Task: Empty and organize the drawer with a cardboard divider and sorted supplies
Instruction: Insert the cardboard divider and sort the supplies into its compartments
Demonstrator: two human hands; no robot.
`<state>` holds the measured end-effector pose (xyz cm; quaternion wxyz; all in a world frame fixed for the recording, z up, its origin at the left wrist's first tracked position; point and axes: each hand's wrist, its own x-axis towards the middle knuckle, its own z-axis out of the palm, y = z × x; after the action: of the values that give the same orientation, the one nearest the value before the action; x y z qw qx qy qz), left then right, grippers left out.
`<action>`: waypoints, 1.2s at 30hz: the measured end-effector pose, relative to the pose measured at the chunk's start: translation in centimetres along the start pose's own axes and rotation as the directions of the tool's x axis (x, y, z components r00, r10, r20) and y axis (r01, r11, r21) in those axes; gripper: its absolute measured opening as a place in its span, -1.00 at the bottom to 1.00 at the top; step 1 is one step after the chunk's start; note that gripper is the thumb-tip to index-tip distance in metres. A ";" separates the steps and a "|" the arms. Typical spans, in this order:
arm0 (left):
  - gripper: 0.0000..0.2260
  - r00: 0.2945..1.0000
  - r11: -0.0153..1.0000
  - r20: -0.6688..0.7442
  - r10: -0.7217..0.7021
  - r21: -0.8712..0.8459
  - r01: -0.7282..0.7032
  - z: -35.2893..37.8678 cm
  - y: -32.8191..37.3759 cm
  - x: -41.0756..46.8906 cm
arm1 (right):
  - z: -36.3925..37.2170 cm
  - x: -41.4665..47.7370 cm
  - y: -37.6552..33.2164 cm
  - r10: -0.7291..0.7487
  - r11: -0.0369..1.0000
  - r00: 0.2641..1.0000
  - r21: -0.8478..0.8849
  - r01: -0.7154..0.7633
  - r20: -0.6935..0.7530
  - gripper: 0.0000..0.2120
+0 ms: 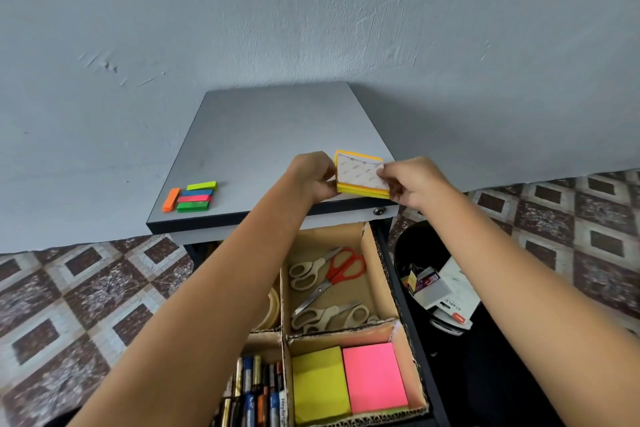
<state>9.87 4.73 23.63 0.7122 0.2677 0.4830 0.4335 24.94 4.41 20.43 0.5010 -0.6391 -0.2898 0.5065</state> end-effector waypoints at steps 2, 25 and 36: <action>-0.84 0.997 0.998 0.070 -0.013 -0.060 0.017 -1.1 -0.5 -1.4 | -0.2 -2.2 0.7 0.025 0.989 0.997 0.146 -0.034 0.067 -0.87; -0.87 0.970 0.882 -0.075 -0.233 0.405 0.243 -10.4 -17.9 -11.1 | -5.7 -15.3 15.2 0.219 0.944 0.972 0.234 -0.232 0.083 -0.83; -0.80 0.974 0.779 -0.158 -0.163 0.585 0.225 -9.6 -21.3 -9.6 | -5.7 -15.8 14.4 0.193 0.933 0.979 0.299 -0.202 0.062 -0.83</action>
<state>7.20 -14.30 7.22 0.6070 0.4061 0.6545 0.1955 23.24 -16.15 12.56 0.5352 -0.5724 -0.1506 0.6027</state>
